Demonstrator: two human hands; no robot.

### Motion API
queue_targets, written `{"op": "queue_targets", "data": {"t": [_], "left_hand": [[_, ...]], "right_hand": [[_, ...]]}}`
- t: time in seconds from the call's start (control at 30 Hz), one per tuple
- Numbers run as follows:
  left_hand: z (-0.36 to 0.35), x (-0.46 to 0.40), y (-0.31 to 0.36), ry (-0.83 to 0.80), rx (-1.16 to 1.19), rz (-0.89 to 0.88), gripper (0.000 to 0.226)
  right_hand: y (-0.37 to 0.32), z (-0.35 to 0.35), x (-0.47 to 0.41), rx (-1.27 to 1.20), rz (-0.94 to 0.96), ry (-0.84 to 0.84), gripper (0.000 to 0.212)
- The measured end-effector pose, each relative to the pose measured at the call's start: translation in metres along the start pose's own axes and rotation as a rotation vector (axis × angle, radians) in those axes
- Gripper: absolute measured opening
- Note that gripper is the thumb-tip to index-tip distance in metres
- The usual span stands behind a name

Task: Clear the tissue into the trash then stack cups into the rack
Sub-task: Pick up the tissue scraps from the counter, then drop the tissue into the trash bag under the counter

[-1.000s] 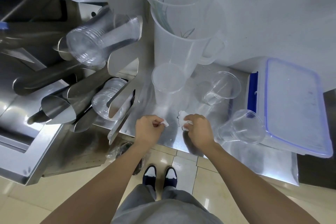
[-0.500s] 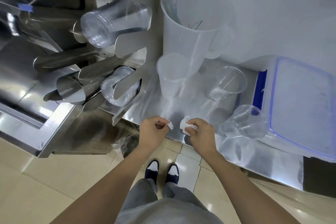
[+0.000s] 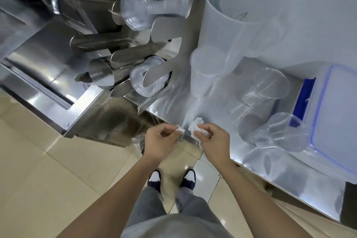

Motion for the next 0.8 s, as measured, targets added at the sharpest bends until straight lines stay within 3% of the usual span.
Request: {"op": "queue_targets", "data": {"t": [0.27,0.8], "left_hand": [[0.049,0.004,-0.043,0.022,0.087,0.125,0.009],[0.193,0.023,-0.108,0.031,0.217,0.126,0.010]], "right_hand": [[-0.017,-0.032,0.018,0.039,0.005,-0.050,0.012],[-0.054,-0.163,0.112,0.180,0.078,-0.081,0.011]]}}
Point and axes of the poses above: each hand's wrist, its own x-axis away from the middle knuckle, its own z-axis out of the back of the hand, y = z × x, the point moved 7 cm from there along -x, towards the middle knuckle, and after that the axes turned 3 degrees about -x, right-handed, at the moved point
